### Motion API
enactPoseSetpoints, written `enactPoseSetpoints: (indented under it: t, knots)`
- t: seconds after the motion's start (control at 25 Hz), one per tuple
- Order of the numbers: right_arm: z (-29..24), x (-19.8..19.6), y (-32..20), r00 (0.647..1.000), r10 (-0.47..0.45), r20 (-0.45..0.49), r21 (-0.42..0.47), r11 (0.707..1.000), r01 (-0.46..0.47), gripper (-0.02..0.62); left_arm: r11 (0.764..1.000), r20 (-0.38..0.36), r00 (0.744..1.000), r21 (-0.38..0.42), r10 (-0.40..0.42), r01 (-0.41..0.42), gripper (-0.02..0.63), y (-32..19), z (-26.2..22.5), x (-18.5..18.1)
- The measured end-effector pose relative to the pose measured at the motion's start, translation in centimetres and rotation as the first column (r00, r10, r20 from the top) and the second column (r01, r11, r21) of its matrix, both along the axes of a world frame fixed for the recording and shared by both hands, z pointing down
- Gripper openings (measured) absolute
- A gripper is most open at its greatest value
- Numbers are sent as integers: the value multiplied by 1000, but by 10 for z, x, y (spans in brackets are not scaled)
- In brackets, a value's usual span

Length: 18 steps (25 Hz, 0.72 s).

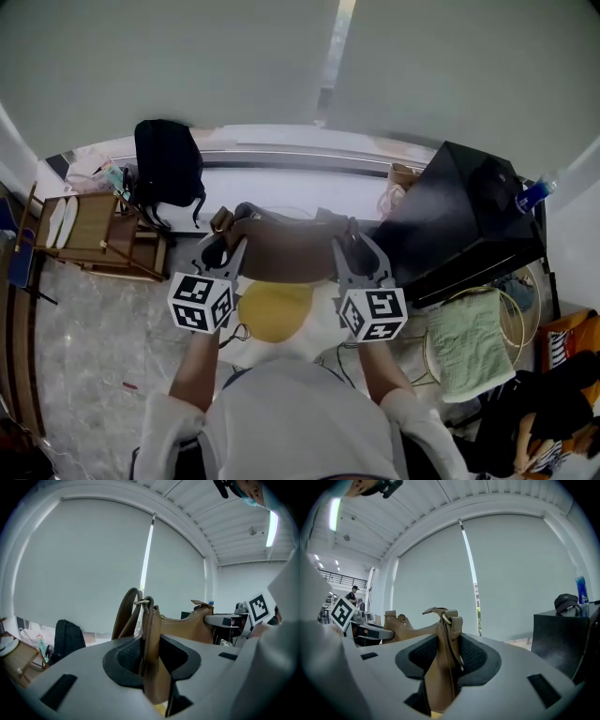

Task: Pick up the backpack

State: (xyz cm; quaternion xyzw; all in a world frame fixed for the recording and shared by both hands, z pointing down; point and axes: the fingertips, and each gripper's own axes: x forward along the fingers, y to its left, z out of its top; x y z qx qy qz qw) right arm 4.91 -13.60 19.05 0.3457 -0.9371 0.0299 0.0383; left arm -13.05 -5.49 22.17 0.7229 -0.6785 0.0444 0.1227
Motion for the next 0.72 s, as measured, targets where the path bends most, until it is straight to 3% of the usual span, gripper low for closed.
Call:
enactPoseSetpoints:
  t: [0.44, 0.72]
  knots:
    - [-26, 4, 11, 999, -42, 28, 24, 999, 41, 167, 998, 9, 1000, 56, -17, 17, 115, 19, -27, 7]
    - [-22, 4, 20, 998, -49, 37, 0, 999, 49, 167, 999, 17, 999, 47, -29, 28, 115, 27, -29, 6]
